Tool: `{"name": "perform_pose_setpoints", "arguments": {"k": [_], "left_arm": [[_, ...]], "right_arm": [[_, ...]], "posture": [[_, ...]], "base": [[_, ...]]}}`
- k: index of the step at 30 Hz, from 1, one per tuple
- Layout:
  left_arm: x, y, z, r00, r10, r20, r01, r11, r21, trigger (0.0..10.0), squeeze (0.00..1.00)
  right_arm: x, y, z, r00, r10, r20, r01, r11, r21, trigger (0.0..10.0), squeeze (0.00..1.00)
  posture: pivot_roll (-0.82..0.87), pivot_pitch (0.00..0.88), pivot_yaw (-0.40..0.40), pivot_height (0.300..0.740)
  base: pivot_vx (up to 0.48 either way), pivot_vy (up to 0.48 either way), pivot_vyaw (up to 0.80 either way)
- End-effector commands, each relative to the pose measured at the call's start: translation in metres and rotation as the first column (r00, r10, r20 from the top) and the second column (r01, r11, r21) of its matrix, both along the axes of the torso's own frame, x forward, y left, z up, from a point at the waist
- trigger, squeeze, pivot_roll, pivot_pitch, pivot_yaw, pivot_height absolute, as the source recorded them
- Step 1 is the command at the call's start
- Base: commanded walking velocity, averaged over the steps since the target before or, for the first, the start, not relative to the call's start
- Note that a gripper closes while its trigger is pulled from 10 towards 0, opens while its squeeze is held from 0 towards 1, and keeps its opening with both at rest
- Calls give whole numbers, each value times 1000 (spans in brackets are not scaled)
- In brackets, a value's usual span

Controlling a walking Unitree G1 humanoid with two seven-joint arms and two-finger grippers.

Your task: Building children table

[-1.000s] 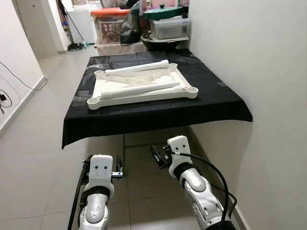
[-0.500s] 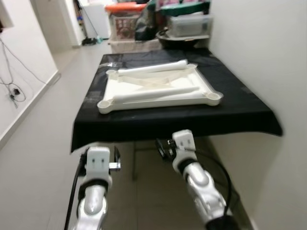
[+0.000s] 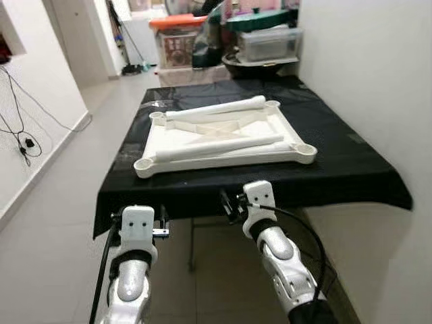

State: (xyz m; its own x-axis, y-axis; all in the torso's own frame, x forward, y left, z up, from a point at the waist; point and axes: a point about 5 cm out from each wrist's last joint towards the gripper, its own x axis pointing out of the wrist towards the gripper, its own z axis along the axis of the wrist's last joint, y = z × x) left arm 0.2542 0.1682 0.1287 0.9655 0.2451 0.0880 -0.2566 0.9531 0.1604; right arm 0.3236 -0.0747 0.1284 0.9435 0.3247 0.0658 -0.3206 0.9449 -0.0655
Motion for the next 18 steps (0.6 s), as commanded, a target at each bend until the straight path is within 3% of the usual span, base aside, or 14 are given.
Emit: {"name": "perform_pose_setpoints", "arguments": {"k": [1,7,18], "left_arm": [[1,1,6,1000,3,21,-4,1000,5,10000,0],[3,17,19,997,50,64,-51,999,11,10000,0],[7,13,33,993,28,112,-35,998,59,10000,0]], "right_arm": [[1,-5,1,1000,-24,10,24,1000,4,10000,0],[10,-7,30,994,-67,82,58,993,105,10000,0],[20,-6,61,984,-78,158,54,987,151,10000,0]], "posture": [[-40,0,16,740],[-33,0,19,740],[-32,0,18,740]], "base": [[277,0,0],[281,0,0],[281,0,0]]}}
